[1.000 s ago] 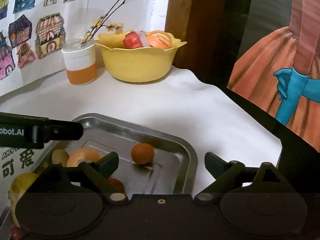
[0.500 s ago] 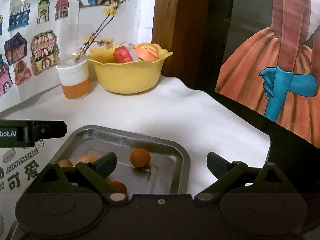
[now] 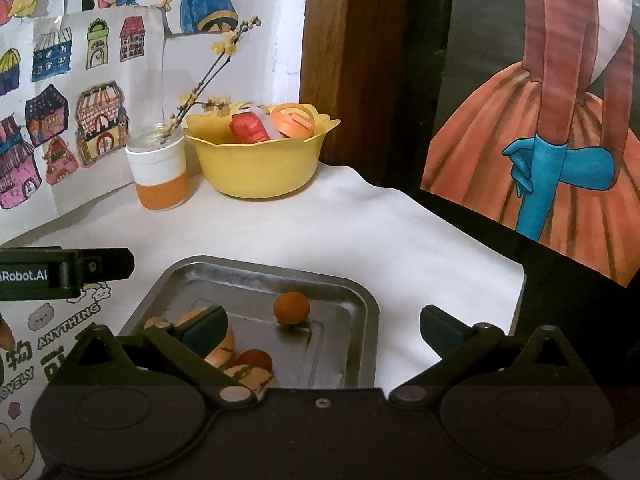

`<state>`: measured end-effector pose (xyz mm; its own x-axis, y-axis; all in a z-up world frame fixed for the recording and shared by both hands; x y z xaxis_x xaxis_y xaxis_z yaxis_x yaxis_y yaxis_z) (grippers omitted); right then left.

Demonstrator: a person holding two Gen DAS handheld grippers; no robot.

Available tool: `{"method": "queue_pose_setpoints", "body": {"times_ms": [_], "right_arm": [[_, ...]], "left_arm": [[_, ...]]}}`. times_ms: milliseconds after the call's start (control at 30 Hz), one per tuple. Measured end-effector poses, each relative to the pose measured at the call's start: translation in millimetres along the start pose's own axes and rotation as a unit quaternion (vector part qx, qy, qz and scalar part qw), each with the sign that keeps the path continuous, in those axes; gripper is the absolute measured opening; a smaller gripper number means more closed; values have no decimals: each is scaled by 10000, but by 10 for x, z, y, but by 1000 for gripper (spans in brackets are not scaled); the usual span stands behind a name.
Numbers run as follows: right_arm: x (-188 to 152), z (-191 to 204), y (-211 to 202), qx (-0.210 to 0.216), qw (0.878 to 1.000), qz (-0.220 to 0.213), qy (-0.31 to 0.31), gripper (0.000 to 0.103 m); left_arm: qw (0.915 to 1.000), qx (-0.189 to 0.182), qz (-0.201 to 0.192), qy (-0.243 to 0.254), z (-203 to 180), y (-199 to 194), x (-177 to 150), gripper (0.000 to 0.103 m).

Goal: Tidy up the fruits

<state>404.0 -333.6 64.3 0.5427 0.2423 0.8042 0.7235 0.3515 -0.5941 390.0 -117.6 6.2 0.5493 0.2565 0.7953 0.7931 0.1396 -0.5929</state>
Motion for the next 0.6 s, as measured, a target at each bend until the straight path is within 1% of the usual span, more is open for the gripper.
{"method": "queue_pose_setpoints", "body": {"times_ms": [333,600], "right_arm": [[-61,50,-206,-57,9999,-119,107,102],[-113,118,-364,-56,9997,-200,132,102]], "left_arm": [[9997,138,-127,141,35,-140,-59,103],[9990,150,-270,332,46,-270,-129,103]]}}
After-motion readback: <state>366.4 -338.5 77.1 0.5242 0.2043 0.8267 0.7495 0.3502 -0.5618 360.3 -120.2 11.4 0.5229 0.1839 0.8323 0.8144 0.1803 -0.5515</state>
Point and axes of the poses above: each gripper's, at about its wrist camera, not at the fingertips, and y roughly the way its jaws point, z to its left, x to its top, the point moved 4 cm from there along y, roughly the way its jaws point, and after that the axes turned 9 degrees about x, right-handed, at the moved point
